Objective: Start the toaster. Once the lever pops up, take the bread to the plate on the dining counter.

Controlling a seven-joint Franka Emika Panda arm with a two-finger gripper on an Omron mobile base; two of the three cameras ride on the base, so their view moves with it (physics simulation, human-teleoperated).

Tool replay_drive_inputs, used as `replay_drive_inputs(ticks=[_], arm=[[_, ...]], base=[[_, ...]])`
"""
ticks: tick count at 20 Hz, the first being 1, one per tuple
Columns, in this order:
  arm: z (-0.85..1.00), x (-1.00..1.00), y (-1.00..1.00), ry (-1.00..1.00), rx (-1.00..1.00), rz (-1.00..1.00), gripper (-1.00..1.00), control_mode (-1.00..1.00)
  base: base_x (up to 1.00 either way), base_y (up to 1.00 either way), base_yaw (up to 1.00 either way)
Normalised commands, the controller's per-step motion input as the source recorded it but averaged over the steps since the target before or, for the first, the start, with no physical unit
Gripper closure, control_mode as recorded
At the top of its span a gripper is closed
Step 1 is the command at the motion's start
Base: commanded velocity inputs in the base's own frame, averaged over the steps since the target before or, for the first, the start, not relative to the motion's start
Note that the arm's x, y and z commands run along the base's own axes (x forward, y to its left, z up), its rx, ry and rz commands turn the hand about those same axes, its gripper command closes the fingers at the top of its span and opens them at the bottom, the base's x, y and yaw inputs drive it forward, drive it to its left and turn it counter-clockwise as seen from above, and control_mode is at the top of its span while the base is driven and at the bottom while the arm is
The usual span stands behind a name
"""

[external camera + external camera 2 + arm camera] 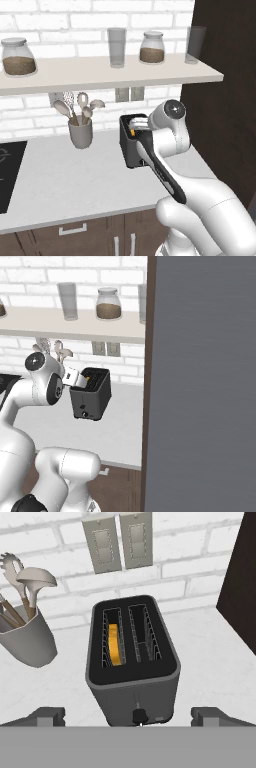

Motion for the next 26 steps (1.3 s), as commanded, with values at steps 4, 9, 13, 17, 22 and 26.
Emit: replay_drive_inputs(ticks=[4,9,13,17,22,26], arm=[[0.0,0.0,0.0,0.0,0.0,0.0,-1.0,-1.0],[0.0,0.0,0.0,0.0,0.0,0.0,-1.0,-1.0],[0.0,0.0,0.0,0.0,0.0,0.0,-1.0,-1.0],[0.0,0.0,0.0,0.0,0.0,0.0,-1.0,-1.0],[0.0,0.0,0.0,0.0,0.0,0.0,-1.0,-1.0],[0.0,0.0,0.0,0.0,0.0,0.0,-1.0,-1.0]], base=[[0.0,0.0,0.0],[0.0,0.0,0.0],[0.0,0.0,0.0],[0.0,0.0,0.0],[0.0,0.0,0.0],[0.0,0.0,0.0]])
